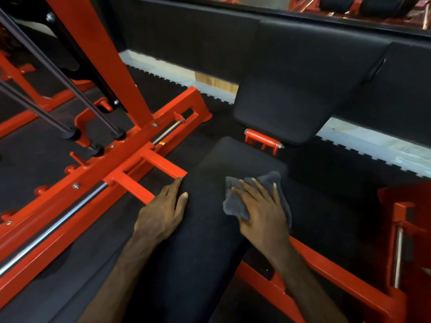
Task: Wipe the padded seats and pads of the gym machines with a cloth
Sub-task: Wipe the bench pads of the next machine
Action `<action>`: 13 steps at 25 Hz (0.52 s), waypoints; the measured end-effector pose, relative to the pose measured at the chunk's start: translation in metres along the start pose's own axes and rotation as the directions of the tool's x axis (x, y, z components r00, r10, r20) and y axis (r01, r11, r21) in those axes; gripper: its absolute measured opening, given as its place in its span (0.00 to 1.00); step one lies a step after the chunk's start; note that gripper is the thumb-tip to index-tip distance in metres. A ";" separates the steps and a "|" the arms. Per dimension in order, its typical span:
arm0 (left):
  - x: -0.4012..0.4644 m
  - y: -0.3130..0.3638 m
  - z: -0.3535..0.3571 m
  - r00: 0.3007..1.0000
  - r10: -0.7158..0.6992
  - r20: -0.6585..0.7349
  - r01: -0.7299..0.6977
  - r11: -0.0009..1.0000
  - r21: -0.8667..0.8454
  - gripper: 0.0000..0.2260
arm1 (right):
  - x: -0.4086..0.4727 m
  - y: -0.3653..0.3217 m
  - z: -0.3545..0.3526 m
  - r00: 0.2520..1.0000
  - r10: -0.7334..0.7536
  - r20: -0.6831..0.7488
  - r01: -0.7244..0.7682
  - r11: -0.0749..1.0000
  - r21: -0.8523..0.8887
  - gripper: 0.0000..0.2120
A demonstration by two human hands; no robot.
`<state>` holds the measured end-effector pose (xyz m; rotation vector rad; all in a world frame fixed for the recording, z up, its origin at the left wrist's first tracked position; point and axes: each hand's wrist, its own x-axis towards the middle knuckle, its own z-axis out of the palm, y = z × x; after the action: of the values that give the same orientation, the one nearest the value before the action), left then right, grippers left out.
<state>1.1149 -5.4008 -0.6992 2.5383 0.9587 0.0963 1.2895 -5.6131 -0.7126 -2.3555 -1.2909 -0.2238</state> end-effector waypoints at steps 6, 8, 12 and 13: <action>0.000 -0.002 0.000 1.000 -0.007 -0.001 0.007 1.000 -0.020 0.28 | 0.016 0.008 -0.002 0.972 0.236 -0.022 -0.236 0.970 -0.054 0.37; 0.002 -0.001 0.000 1.000 0.004 0.003 -0.004 1.000 -0.022 0.28 | 0.000 -0.017 -0.001 0.993 0.120 -0.012 -0.120 0.991 -0.052 0.37; 0.006 0.000 -0.002 1.000 0.003 -0.001 -0.003 1.000 -0.019 0.28 | 0.059 0.005 0.007 0.998 0.055 0.004 -0.055 0.998 -0.008 0.31; 0.005 0.001 -0.002 1.000 0.001 -0.004 -0.001 1.000 -0.020 0.27 | 0.062 0.011 0.008 0.995 0.100 0.011 -0.100 0.995 -0.021 0.31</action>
<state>1.1195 -5.3978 -0.6976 2.5211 0.9533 0.1113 1.3324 -5.5678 -0.7015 -2.4344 -1.1779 -0.1924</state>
